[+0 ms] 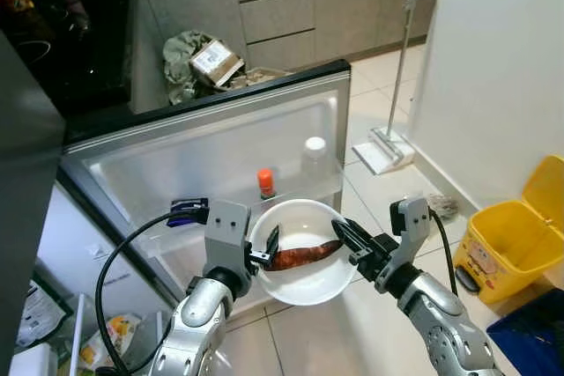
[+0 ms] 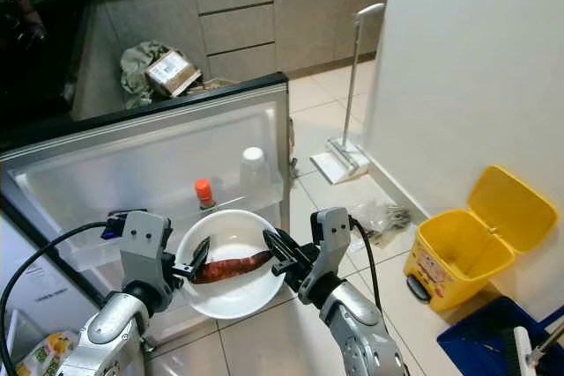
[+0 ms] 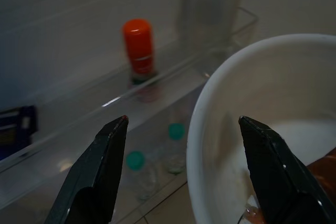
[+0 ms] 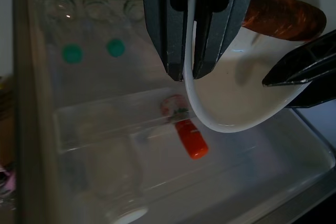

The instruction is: Restocking fridge

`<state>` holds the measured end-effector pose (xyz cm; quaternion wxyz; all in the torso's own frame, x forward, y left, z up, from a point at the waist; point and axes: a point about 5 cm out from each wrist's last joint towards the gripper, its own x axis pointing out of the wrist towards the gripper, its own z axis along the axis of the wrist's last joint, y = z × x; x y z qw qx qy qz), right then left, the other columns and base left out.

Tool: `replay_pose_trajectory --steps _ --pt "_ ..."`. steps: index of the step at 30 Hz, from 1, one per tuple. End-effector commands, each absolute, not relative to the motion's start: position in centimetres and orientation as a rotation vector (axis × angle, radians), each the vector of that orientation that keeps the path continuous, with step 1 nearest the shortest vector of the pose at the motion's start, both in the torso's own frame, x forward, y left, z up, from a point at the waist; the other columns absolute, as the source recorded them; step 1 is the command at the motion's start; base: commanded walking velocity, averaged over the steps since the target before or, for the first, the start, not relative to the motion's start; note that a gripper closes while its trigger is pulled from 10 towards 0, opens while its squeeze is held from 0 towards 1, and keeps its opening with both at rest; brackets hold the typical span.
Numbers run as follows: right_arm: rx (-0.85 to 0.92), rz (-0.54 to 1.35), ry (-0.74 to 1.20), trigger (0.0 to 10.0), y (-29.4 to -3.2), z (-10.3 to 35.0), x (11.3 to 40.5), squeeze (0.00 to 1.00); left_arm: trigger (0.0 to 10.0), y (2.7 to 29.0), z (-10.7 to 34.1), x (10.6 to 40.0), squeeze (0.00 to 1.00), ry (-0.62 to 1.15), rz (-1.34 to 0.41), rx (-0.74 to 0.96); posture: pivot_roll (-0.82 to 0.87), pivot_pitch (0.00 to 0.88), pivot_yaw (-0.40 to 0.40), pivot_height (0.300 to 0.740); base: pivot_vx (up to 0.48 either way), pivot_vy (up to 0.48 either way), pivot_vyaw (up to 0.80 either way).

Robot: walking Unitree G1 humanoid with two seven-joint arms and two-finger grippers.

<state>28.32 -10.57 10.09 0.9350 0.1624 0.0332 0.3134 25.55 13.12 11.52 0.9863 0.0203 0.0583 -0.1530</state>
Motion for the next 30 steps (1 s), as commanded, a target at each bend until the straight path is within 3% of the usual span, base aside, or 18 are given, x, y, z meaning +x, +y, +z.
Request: replay_pose_trajectory --steps 1,6,16,21,25,30 --pt "0.345 0.684 0.078 10.0 -10.0 9.9 27.9 0.0 10.0 13.5 10.6 25.0 0.0 0.14 -0.317 0.11 -0.09 0.111 0.049 0.717 0.0 0.0 0.0" --pt "0.332 0.675 0.1 10.0 -10.0 9.3 27.7 0.0 10.0 13.9 9.6 24.8 0.0 0.159 -0.308 0.159 -0.09 0.111 0.049 0.717 0.0 0.0 0.0" --pt "0.258 0.593 0.249 10.0 -10.7 4.8 26.3 0.0 10.0 18.2 4.8 22.9 0.0 0.299 -0.138 0.251 -0.09 0.113 0.052 0.717 0.0 0.0 0.0" --pt "0.255 0.488 0.389 10.0 -12.7 1.1 24.7 0.0 10.0 21.1 1.2 21.3 0.0 0.46 0.003 0.232 -0.09 0.111 0.046 0.717 0.0 0.0 0.0" --pt "0.313 0.401 0.41 10.0 -14.2 0.0 24.3 0.0 10.0 21.8 -0.2 20.7 0.0 0.515 0.063 0.156 -0.09 0.111 0.045 0.717 0.0 0.0 0.0" --pt "0.318 0.29 0.429 10.0 -15.9 -1.0 24.4 0.0 10.0 20.8 0.0 21.2 0.0 0.506 0.01 -0.09 -0.09 0.111 0.046 0.717 0.0 0.0 0.0"
